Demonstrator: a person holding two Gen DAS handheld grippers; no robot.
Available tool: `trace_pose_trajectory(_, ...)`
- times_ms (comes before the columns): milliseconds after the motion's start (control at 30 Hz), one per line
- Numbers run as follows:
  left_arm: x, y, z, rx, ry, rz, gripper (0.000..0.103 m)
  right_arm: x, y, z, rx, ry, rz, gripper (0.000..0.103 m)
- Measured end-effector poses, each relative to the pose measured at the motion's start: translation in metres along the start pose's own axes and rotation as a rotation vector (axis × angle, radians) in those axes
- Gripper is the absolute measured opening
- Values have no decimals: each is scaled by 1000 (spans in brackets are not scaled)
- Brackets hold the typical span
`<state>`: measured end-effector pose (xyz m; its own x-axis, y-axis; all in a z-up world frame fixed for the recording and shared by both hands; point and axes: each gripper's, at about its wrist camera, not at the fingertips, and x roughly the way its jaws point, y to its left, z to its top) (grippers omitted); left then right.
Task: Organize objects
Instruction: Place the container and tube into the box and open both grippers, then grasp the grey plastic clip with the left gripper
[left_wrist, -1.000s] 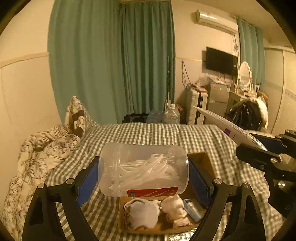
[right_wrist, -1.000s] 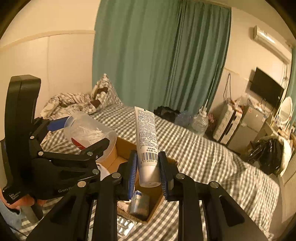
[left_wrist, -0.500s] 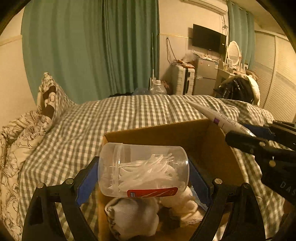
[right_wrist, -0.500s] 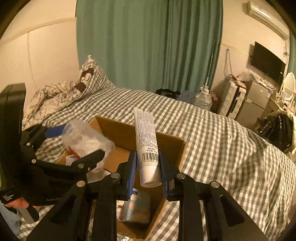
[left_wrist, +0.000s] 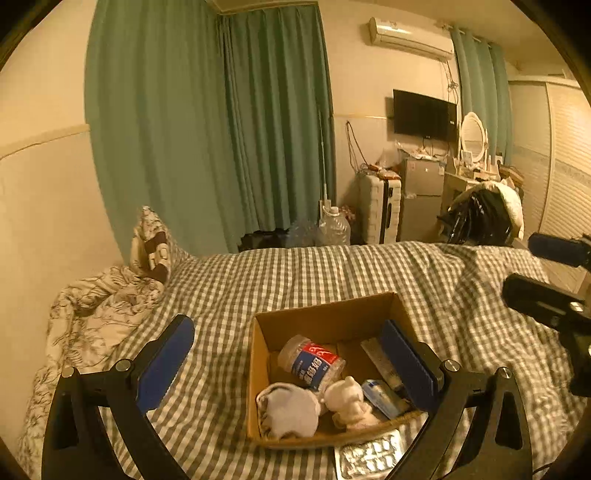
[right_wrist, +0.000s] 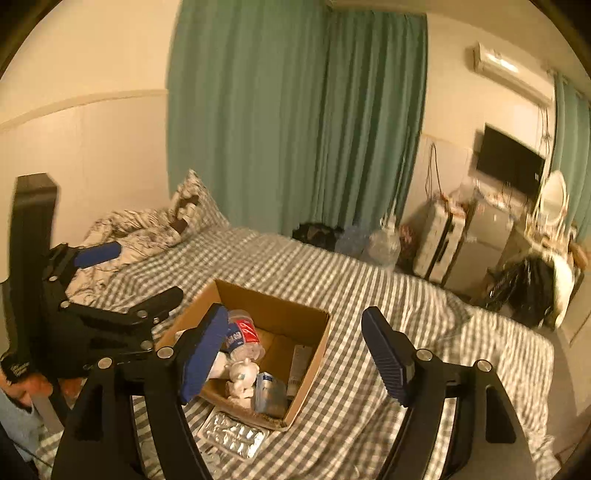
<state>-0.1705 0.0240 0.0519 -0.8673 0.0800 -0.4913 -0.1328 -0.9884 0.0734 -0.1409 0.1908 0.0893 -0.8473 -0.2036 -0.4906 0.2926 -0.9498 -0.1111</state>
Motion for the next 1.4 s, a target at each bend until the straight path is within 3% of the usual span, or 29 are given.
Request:
trace_pose_trajectory(167, -41, 4, 1, -41, -11, -4, 103, -58, 12, 5, -47, -56, -2, 84)
trace_pose_trajectory(367, -69, 3, -23, -55, 0, 23, 103, -85, 27, -19, -76, 11, -16, 92)
trace_pose_trajectory(500, -66, 1, -62, -55, 46, 59, 103, -65, 27, -57, -24, 113, -9, 94)
trace_pose_trajectory(633, -43, -2, -110, -66, 116, 95, 103, -16, 26, -108, 39, 274, -7, 94)
trace_pose_trajectory(800, -3, -14, -175, -65, 253, 71, 103, 23, 22, -162, 82, 381, -31, 94)
trace_pose_trajectory(933, 18, -28, -214, -39, 346, 34, 103, 37, 13, -178, 112, 413, -34, 94)
trace_pose_trajectory(1133, 42, -48, -239, 10, 456, -55, 103, 44, 11, -185, 140, 429, -19, 94)
trace_pose_trajectory(1267, 60, -69, -256, 123, 524, -18, 103, 48, 13, -189, 143, 442, -12, 94)
trace_pose_trajectory(1400, 71, -63, -252, 65, 543, -55, 99, 47, 14, -190, 148, 441, -17, 94)
